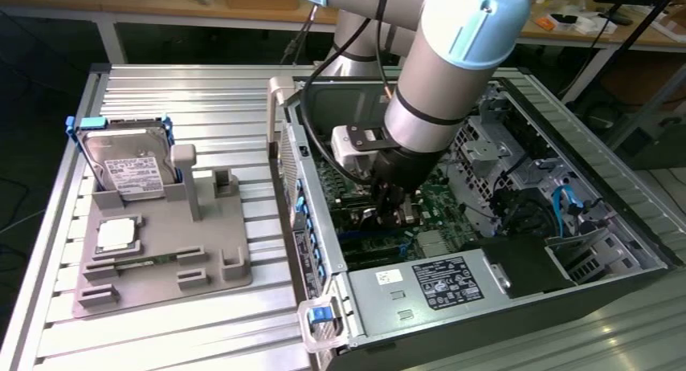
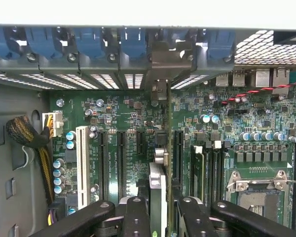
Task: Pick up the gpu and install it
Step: 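Insert the gpu into the slot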
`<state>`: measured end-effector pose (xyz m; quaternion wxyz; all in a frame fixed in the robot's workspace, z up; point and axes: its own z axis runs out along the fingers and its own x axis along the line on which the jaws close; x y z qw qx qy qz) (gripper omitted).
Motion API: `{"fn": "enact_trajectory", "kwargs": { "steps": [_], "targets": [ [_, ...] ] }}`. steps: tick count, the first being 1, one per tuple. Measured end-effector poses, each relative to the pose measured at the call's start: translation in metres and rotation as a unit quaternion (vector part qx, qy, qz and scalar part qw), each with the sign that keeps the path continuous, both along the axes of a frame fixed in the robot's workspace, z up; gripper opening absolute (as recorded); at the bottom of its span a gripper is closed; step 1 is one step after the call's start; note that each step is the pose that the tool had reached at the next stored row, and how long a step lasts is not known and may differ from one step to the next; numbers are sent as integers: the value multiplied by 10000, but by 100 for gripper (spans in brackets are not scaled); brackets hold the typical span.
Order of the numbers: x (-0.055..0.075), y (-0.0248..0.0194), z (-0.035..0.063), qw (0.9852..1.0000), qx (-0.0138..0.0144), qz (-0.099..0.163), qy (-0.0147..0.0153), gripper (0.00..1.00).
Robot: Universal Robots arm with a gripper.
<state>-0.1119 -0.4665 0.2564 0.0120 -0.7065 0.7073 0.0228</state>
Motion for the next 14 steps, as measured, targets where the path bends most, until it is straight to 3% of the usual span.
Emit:
{"fn": "enact_trajectory", "kwargs": {
  "steps": [14],
  "targets": [
    [-8,0,-48,10000,1,0,0,27]
  ]
}}
